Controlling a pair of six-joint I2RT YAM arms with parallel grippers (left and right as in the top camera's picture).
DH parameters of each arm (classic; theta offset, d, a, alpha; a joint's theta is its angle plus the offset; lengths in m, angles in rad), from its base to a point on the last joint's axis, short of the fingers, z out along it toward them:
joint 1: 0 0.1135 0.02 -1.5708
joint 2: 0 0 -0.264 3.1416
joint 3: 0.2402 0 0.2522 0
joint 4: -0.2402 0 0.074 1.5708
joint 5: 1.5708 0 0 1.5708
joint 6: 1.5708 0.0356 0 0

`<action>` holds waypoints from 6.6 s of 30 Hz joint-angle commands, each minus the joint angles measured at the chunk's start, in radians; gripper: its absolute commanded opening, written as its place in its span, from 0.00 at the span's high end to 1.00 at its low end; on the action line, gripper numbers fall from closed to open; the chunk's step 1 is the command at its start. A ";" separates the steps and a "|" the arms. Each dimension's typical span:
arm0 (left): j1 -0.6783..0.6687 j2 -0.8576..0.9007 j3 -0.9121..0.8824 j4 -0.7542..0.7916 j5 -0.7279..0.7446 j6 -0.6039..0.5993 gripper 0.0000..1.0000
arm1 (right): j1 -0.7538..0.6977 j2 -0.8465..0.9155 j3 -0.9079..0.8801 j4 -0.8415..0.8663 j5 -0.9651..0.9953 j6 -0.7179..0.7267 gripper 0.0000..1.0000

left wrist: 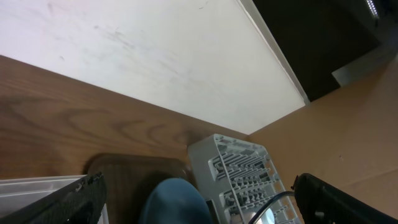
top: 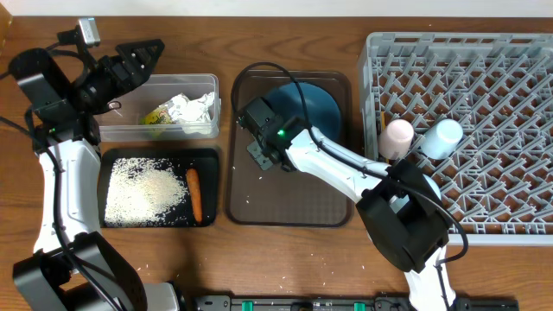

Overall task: Sort waste into correct bins and load items into the dishwasher rack
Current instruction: 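Grasp the blue plate rim with the right gripper, then lift the blue plate and carry it right over the dish rack, then lower the blue plate into the back-right of the rack, then open the right gripper and release the blue plate in the rack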

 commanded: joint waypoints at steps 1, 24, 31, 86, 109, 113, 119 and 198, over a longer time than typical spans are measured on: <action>0.005 -0.017 0.015 0.002 0.013 -0.001 0.02 | 0.005 0.008 0.006 -0.010 0.006 0.005 0.99; 0.005 -0.017 0.015 0.002 0.013 -0.001 0.02 | -0.099 -0.266 0.007 -0.017 -0.449 0.006 0.99; 0.005 -0.017 0.015 0.002 0.013 -0.001 0.02 | -0.288 -0.435 0.007 -0.043 -0.803 0.006 0.99; 0.005 -0.017 0.015 0.002 0.013 -0.001 0.02 | -1.323 -0.206 0.006 0.033 -1.669 -0.013 0.99; 0.005 -0.017 0.015 0.002 0.013 -0.001 0.02 | -1.440 -0.206 0.006 -0.084 -1.498 0.021 0.99; 0.005 -0.017 0.015 0.002 0.013 -0.001 0.02 | -1.493 -0.206 0.006 -0.152 -1.393 0.005 0.99; 0.005 -0.017 0.015 0.002 0.013 -0.001 0.02 | -1.580 -0.206 0.006 -0.158 -1.373 0.006 0.97; 0.005 -0.017 0.015 0.002 0.013 -0.001 0.02 | -1.082 -0.479 0.148 -0.492 -0.464 -0.107 0.37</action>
